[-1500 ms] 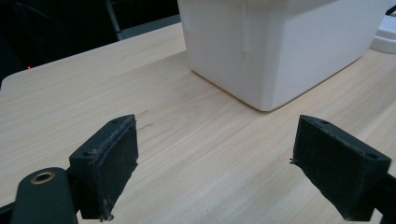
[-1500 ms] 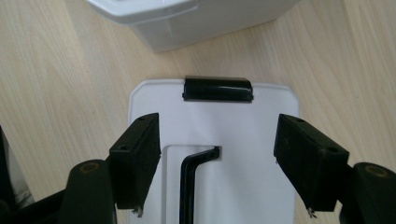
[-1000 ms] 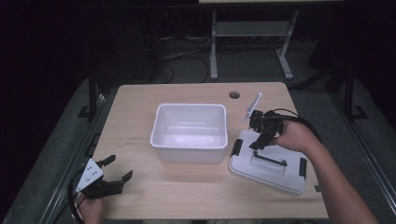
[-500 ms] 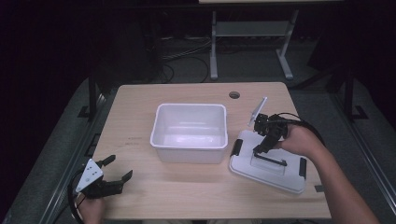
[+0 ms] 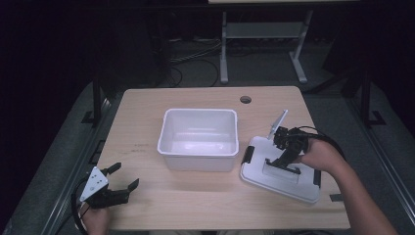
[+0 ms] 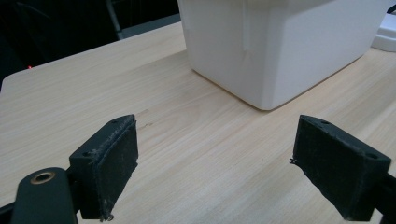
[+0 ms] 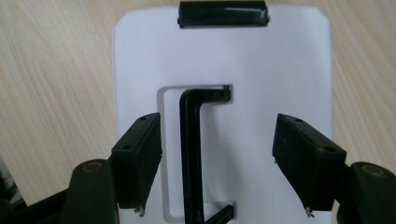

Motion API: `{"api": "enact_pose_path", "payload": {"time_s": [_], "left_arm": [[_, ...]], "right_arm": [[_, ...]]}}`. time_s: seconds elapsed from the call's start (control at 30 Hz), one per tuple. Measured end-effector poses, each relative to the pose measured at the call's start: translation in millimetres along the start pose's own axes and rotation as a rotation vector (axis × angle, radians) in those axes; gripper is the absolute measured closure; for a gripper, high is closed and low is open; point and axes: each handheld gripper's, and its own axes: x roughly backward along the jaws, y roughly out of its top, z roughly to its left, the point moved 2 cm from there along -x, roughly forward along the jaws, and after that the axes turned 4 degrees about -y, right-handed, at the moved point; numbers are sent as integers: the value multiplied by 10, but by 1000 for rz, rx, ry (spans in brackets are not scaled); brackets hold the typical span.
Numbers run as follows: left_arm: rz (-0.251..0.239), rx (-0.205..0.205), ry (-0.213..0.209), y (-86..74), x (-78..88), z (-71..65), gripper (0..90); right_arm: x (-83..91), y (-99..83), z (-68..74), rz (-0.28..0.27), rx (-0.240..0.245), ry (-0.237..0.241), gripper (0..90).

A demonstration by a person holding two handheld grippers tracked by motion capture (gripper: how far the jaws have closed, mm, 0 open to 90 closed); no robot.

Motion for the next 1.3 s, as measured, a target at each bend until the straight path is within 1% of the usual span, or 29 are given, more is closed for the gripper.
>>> {"api": "enact_pose_path", "payload": {"time_s": [0.23, 0.67, 1.07, 1.2, 1.3], "left_arm": [[1, 1, 2, -3, 1, 3, 136], [0, 2, 3, -4, 5, 5, 135], [-1, 7, 3, -4, 4, -1, 135], [-1, 7, 3, -4, 6, -1, 135], [-1, 7, 4, -3, 6, -1, 135]], "right_arm": [[-49, -86, 20, 2, -8, 5, 325], [-174, -198, 58, 10, -6, 17, 350], [-250, -292, 80, 20, -6, 23, 433], [-265, -307, 85, 28, 0, 24, 486], [-269, -315, 84, 30, 1, 28, 547]]}}
